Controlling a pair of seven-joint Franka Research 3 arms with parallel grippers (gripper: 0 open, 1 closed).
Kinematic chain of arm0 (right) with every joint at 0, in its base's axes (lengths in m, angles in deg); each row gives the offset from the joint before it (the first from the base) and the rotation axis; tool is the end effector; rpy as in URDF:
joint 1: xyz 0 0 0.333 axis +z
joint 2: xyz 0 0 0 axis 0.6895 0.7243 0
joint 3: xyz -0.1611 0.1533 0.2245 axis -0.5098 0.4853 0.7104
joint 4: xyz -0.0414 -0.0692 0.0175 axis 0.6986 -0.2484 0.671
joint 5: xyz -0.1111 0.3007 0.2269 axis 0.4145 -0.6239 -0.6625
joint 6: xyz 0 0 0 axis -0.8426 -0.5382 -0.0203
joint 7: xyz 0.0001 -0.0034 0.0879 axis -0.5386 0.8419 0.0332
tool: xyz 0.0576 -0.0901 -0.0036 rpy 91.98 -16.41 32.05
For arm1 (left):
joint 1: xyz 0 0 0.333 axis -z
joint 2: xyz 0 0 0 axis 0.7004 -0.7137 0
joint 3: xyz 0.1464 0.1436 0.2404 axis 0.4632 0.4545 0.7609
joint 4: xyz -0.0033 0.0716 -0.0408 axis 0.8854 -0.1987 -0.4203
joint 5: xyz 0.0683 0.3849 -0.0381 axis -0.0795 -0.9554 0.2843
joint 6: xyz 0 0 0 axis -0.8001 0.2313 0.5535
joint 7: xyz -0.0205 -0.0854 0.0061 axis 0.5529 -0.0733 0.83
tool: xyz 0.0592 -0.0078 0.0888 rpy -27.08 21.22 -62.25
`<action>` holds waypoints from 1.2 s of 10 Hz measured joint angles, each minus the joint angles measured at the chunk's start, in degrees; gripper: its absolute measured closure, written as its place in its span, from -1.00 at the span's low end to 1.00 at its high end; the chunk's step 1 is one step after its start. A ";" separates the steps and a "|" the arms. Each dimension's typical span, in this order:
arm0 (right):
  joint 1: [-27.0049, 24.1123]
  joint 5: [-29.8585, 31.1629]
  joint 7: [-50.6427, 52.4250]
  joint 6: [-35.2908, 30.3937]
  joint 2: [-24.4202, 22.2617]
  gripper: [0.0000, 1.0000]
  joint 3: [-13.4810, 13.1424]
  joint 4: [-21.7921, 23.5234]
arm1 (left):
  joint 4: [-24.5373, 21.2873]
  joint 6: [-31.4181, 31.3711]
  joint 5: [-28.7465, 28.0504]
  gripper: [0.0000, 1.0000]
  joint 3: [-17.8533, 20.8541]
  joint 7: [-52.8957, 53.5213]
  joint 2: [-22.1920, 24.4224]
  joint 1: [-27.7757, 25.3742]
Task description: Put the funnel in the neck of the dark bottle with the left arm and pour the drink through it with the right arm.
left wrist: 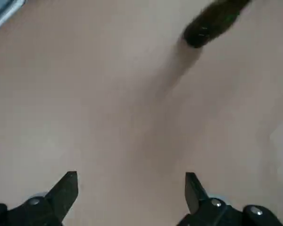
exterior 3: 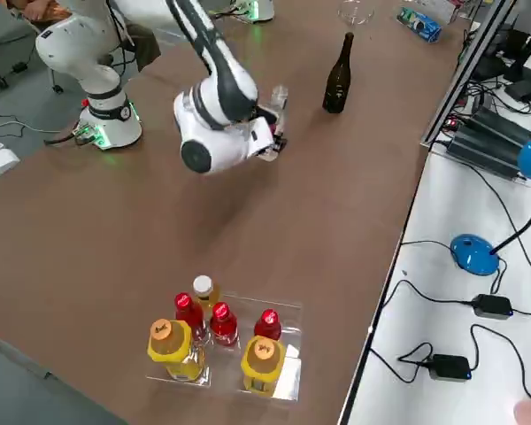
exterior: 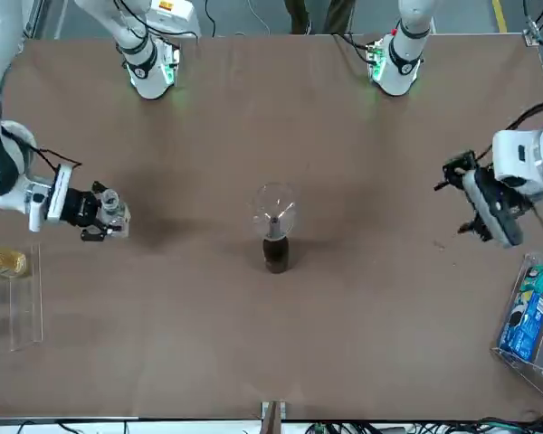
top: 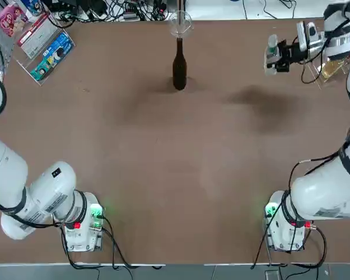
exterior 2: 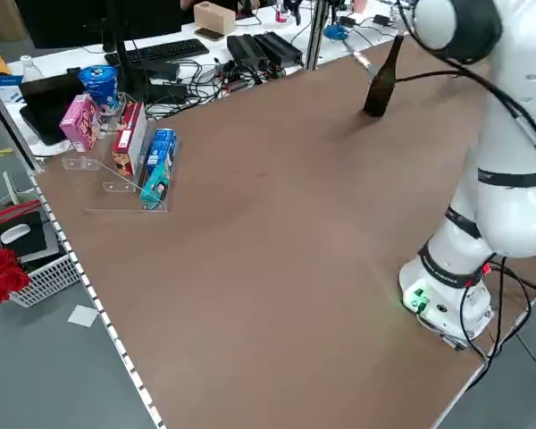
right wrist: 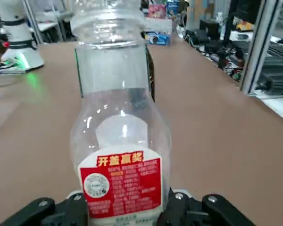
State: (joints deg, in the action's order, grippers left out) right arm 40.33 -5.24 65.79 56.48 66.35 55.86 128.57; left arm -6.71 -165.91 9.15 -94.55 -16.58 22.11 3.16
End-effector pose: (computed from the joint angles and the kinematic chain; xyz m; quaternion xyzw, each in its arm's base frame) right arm 0.5358 -0.0956 0.2532 -0.6272 -0.5648 -0.3892 0.3689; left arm 0.6138 -0.0598 0.5721 0.9236 -0.3612 0.0060 0.1285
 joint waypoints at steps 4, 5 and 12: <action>0.03 -5.55 11.26 -8.69 11.81 0.06 -1.50 -0.09 | 0.30 4.71 -4.42 -0.99 0.03 -16.23 3.18 -1.14; 0.05 -5.70 12.50 -9.82 12.93 0.06 -1.48 -0.16 | 0.40 4.60 -4.43 -0.99 0.03 -21.61 4.51 -1.14; 0.09 -5.73 15.00 -13.25 19.13 0.05 -1.66 -0.24 | -4.56 1.74 0.44 -0.96 39.69 -31.42 16.46 32.13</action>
State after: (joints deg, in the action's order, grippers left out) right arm 40.43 -10.97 80.79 43.24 85.48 54.19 128.33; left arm -11.26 -164.17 9.60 -54.87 -48.00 38.56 35.29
